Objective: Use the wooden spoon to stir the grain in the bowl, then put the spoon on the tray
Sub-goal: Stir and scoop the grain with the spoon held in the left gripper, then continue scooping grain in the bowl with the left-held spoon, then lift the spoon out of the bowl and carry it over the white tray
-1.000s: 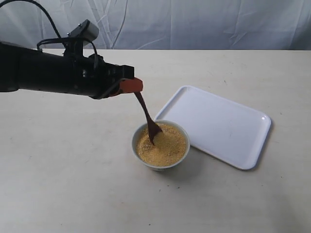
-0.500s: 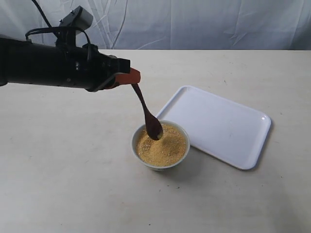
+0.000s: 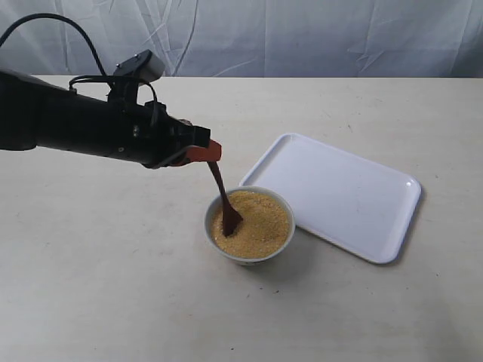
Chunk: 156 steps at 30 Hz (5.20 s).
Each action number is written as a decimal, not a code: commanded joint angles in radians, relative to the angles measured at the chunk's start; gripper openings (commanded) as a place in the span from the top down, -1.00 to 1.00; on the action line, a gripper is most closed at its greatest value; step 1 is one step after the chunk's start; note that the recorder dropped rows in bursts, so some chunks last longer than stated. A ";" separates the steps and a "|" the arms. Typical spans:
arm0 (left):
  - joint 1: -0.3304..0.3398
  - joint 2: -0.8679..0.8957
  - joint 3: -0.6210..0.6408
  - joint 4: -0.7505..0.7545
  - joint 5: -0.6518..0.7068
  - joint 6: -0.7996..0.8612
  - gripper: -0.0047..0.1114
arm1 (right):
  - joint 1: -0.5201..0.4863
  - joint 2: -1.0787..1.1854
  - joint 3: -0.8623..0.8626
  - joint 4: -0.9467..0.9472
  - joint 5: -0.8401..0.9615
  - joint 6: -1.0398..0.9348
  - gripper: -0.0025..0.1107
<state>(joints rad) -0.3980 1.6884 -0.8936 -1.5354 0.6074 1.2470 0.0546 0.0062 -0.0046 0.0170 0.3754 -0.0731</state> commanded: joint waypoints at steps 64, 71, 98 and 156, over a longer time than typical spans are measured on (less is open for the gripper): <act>-0.001 0.008 0.003 -0.080 0.099 0.200 0.92 | 0.000 -0.006 0.005 -0.001 -0.014 -0.002 0.96; -0.001 -0.016 0.003 -0.101 0.142 0.184 0.92 | 0.000 -0.006 0.005 -0.001 -0.014 -0.002 0.96; -0.003 -0.049 0.003 0.000 -0.002 0.209 0.92 | 0.000 -0.006 0.005 -0.001 -0.014 -0.002 0.96; -0.001 -0.133 -0.043 -0.155 0.046 0.061 0.92 | 0.000 -0.006 0.005 -0.001 -0.014 -0.002 0.96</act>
<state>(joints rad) -0.3980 1.5472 -0.9304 -1.5700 0.6601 1.3155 0.0546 0.0062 -0.0046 0.0170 0.3754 -0.0757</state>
